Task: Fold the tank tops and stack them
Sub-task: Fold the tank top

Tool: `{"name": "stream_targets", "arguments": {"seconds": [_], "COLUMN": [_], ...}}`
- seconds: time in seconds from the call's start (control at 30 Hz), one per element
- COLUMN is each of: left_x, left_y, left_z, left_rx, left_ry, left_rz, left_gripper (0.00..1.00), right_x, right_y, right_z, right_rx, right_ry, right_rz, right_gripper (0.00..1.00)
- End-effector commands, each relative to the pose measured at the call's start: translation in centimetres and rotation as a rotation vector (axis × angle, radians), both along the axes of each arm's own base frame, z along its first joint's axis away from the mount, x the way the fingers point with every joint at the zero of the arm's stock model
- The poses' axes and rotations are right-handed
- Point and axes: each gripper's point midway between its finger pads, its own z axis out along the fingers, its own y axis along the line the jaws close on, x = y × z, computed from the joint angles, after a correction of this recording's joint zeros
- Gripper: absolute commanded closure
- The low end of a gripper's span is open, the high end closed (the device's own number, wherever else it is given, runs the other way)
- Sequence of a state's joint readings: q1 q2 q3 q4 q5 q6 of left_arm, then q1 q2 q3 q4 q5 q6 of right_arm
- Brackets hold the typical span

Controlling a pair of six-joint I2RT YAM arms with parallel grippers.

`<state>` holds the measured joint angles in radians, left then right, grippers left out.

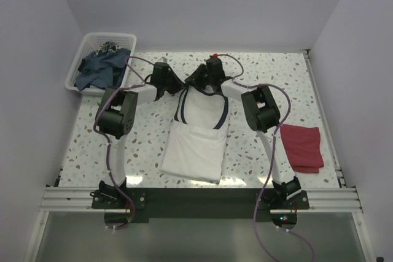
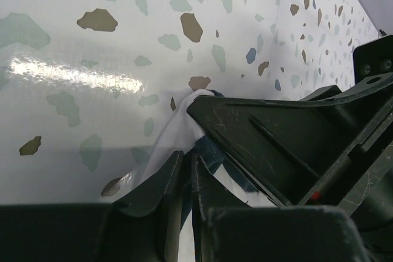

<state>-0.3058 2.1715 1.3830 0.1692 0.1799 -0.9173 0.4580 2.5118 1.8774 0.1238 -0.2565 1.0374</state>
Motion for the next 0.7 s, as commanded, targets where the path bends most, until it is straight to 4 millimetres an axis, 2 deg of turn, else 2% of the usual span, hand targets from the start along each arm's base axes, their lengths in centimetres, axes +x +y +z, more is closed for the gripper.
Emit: {"name": "stream_targets", "arguments": {"seconds": [0.0,0.2,0.43,0.6,0.63,0.67], "left_x": [0.5,0.6,1.2,1.2,1.3,1.2], "left_y": [-1.0,-1.0,-1.1,-1.4,-1.5,-1.7], "left_z": [2.2,1.4,1.5,0.9,1.0,0.9], "left_rx": [-0.03,0.002,0.059,0.116,0.121,0.13], "left_ry": [-0.042,-0.03,-0.043,-0.032,-0.035,-0.034], "left_rz": [-0.02,-0.022,-0.013,-0.018,-0.018,-0.022], "left_gripper": [0.85,0.85,0.85,0.84,0.83,0.83], "right_x": [1.1,1.6,1.8,1.8,1.5,1.4], "right_y": [-0.3,-1.2,-2.3,-3.5,-3.9,-4.3], "right_z": [5.9,7.4,9.1,10.9,10.8,11.7], "right_rx": [0.08,0.096,0.066,-0.012,-0.034,-0.06], "right_ry": [-0.103,-0.122,-0.149,-0.18,-0.166,-0.187], "right_rz": [-0.008,-0.016,-0.032,-0.036,-0.038,-0.042], "right_gripper": [0.67,0.68,0.69,0.68,0.68,0.67]}}
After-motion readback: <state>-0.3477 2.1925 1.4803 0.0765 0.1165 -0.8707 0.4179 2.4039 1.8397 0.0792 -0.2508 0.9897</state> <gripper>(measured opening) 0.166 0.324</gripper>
